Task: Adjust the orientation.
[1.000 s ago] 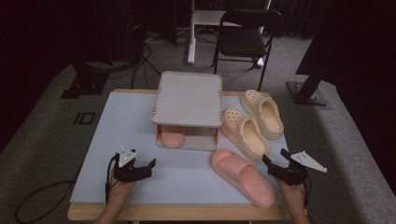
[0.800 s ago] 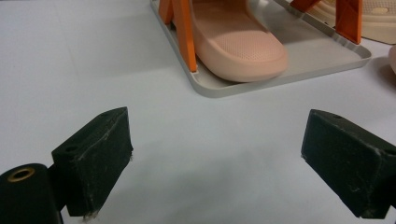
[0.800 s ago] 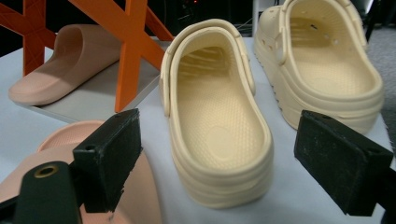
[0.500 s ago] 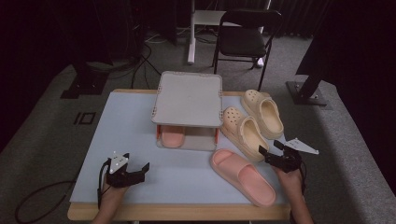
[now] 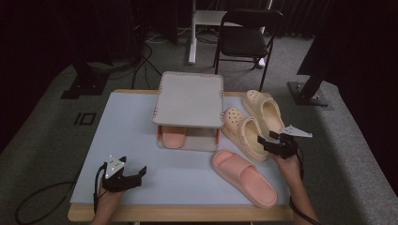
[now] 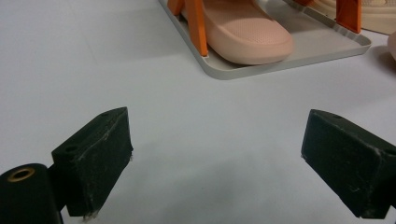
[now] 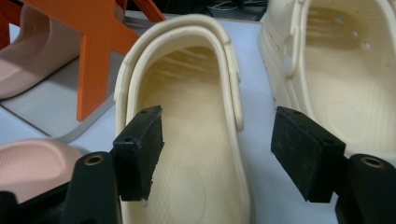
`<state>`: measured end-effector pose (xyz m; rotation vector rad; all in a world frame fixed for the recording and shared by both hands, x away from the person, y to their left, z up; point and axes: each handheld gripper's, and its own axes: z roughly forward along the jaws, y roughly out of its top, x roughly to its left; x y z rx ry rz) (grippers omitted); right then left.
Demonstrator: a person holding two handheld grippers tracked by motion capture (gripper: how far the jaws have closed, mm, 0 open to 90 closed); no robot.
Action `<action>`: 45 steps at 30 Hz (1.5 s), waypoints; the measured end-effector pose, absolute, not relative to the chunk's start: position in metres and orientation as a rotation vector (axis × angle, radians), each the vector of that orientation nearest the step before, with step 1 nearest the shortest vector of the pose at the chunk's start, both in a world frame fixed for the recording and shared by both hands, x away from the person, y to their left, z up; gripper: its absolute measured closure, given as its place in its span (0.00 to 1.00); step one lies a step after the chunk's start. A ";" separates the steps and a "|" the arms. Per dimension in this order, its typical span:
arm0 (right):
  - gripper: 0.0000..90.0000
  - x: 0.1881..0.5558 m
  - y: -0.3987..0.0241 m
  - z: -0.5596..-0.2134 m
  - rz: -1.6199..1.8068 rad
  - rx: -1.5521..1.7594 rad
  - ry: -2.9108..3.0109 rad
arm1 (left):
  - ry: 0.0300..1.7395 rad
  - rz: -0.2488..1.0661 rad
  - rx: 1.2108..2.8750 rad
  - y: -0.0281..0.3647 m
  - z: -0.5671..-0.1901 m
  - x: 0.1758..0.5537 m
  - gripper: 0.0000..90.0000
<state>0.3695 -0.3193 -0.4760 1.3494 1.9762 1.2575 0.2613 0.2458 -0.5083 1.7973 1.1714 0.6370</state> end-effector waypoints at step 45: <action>0.86 0.407 -0.314 -0.473 1.169 1.388 2.071 | 1.167 0.615 1.783 0.240 -0.512 0.257 0.09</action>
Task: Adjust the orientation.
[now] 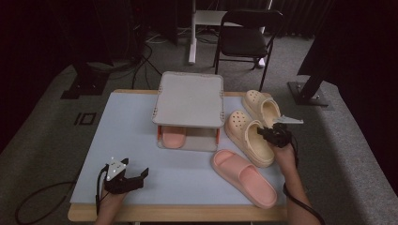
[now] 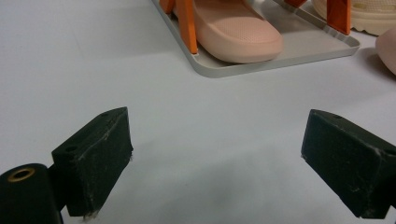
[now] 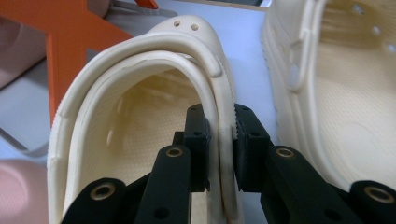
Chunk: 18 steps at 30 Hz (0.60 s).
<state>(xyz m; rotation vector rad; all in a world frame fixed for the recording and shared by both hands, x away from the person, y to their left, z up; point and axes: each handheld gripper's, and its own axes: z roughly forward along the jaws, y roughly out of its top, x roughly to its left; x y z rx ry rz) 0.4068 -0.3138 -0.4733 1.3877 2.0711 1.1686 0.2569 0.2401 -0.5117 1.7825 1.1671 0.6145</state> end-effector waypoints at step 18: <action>0.85 0.369 -0.349 -0.494 1.269 1.470 1.988 | 1.163 0.613 1.784 0.240 -0.511 0.257 0.09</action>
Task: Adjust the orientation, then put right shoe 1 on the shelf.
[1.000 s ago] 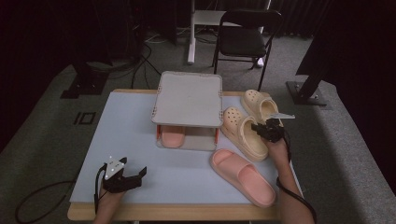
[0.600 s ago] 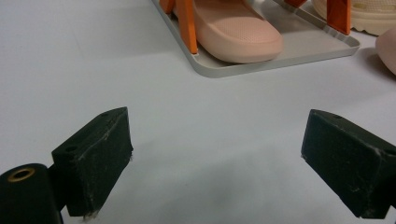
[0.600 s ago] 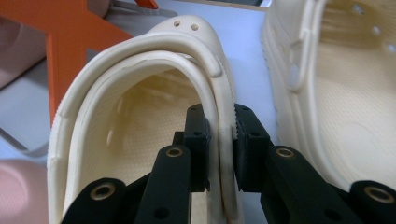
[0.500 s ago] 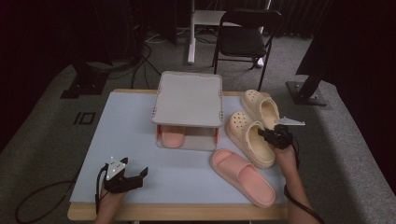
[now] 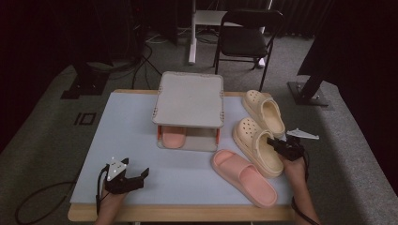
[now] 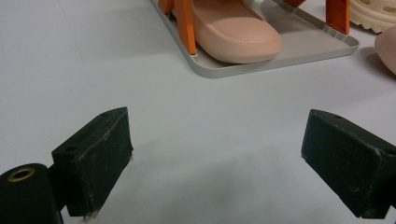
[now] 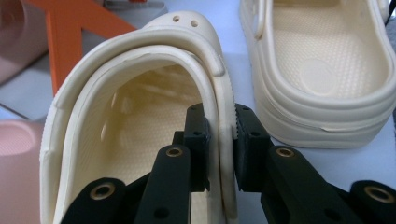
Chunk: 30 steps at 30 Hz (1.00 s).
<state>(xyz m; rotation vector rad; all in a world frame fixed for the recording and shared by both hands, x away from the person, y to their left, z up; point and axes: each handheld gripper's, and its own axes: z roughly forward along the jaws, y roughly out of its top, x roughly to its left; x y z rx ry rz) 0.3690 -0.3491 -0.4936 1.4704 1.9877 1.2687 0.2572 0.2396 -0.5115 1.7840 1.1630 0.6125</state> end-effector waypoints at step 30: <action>0.86 0.381 -0.333 -0.461 1.269 1.378 2.084 | 1.167 0.612 1.781 0.244 -0.513 0.257 0.10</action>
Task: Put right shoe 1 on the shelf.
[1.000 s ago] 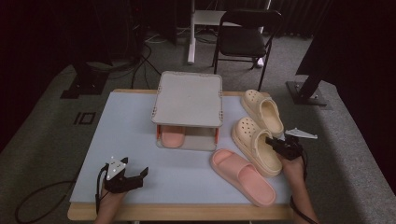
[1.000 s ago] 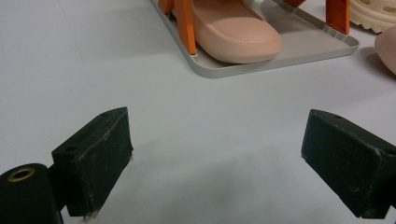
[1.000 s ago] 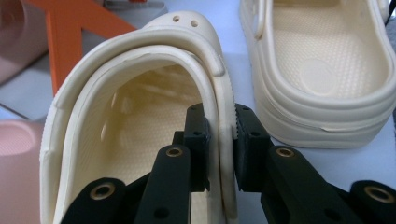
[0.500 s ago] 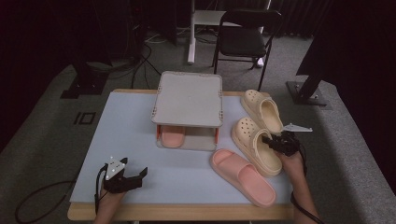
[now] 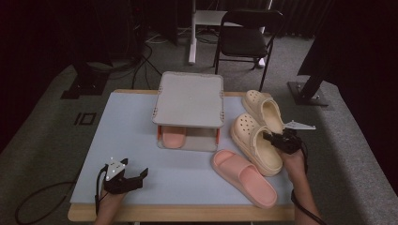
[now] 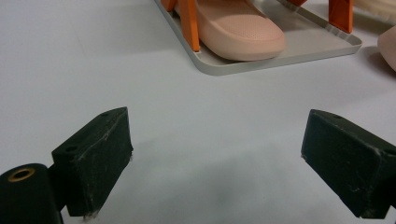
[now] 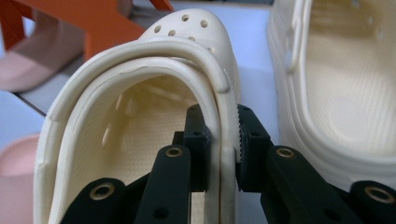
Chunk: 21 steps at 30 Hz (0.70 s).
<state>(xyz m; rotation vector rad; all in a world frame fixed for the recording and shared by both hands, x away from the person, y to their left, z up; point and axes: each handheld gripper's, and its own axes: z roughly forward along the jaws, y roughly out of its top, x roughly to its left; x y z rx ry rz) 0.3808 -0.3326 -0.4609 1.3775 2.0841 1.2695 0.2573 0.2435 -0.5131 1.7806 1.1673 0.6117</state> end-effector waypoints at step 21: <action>0.86 0.386 -0.324 -0.382 1.273 1.417 1.927 | 1.159 0.605 1.778 0.242 -0.512 0.257 0.09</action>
